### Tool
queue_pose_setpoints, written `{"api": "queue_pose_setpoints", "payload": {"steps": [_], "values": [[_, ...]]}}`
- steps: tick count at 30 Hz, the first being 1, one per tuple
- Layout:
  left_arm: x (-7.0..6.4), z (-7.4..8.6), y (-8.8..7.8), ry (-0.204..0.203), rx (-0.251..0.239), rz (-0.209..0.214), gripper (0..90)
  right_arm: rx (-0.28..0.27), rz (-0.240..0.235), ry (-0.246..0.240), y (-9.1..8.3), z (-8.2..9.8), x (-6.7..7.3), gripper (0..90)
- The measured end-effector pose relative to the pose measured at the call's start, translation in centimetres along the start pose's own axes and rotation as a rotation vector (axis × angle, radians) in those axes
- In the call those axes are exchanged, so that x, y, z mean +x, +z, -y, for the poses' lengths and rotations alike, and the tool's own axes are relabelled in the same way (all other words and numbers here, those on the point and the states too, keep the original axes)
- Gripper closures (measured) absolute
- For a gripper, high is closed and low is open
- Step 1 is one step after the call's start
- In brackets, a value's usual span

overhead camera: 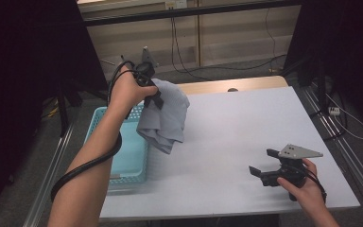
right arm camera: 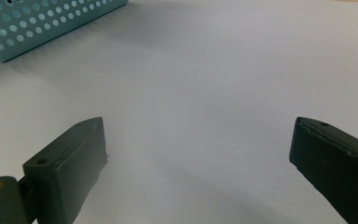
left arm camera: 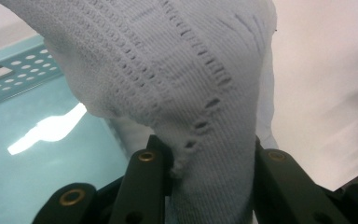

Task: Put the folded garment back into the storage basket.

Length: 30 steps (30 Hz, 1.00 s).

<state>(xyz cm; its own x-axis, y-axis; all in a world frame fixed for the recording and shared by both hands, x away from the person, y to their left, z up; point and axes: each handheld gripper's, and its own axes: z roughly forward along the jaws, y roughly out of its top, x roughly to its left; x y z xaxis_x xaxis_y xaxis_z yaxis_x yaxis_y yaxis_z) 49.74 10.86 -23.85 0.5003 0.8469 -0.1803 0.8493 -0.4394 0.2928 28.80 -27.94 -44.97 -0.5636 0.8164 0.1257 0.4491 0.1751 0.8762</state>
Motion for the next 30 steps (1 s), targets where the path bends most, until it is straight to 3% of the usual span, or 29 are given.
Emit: {"api": "queue_pose_setpoints", "payload": {"steps": [17,30], "values": [[0.8,0.2,-1.6,0.007,0.01,-0.055,72.1,-0.015,0.01,-0.003,-0.5,-0.3,-0.1,3.9],[2.3,0.7,-2.5,-0.004,-0.013,-0.062,72.1,-0.013,0.018,-0.004,-0.6,-0.3,-0.3,4.1]]}}
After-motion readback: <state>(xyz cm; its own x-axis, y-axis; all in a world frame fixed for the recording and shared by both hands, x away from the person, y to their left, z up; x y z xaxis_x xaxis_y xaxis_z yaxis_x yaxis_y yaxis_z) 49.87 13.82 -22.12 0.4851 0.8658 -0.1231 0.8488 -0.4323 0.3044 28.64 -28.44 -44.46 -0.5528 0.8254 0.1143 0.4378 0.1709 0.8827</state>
